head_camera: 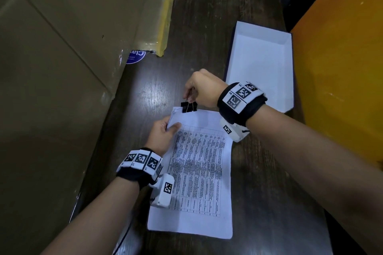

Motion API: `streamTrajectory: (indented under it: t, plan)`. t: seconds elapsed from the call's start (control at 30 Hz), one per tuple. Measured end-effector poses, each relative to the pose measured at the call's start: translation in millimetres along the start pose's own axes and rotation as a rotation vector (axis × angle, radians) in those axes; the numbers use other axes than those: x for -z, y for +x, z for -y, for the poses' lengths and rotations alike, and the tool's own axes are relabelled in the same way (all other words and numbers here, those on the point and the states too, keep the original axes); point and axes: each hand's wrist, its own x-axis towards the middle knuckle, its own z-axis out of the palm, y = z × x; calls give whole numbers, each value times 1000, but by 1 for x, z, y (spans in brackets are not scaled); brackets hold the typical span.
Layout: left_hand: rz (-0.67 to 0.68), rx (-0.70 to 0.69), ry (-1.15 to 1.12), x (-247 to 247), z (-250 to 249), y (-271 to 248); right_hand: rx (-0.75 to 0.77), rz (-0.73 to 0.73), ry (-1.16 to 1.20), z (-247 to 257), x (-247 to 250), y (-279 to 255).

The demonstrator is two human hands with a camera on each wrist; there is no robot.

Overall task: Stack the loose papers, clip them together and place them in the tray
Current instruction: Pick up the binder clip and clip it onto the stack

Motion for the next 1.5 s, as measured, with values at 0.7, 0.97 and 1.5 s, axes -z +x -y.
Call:
streamTrajectory:
  t: [0.7,0.97,1.5]
  plan:
    - [-32,33,16,-4,2,6,-78,65,217,-34,-9,-5]
    - [-4,136,-168,-4,-4,15,17,-346,84,-43,-54,-24]
    - [90,234,-326,-9,-10,10,255,-510,-18,-50,-95,-67]
